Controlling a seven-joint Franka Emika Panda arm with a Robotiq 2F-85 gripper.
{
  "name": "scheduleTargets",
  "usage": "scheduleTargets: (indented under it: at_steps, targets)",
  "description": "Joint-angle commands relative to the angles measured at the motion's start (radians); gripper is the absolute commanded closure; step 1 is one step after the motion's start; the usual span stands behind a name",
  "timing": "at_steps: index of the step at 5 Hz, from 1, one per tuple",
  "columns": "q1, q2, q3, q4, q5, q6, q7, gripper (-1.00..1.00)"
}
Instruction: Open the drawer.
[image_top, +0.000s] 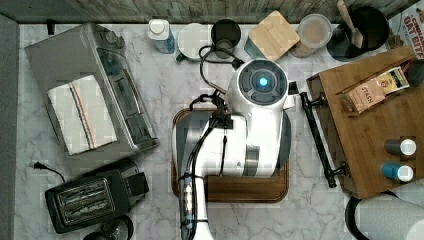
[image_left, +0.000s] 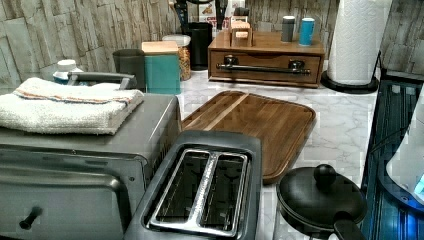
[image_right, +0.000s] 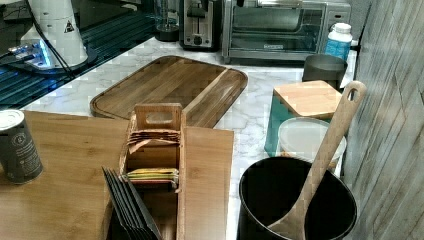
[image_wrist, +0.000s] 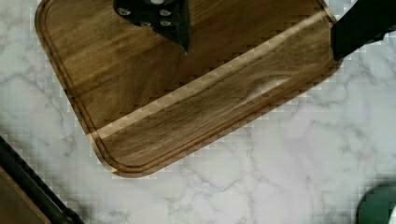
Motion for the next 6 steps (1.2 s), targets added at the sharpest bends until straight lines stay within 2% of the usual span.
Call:
scheduleTargets:
  at_steps: [1,2,3,5,6]
  targets:
    - [-0.077,-0.128,-0.101,-0.245,0.057,0.198,-0.652,-1.0]
    - [-0.1,-0.117,-0.133,-0.308,0.08,0.275,-0.83,-1.0]
    - [-0.146,-0.13,-0.118,-0.382,0.049,0.393,-0.917,-1.0]
    - [-0.162,-0.144,-0.195,-0.482,-0.041,0.604,-1.068,-1.0]
    - [-0.193,-0.099,-0.203,-0.443,-0.058,0.602,-1.123,-1.0]
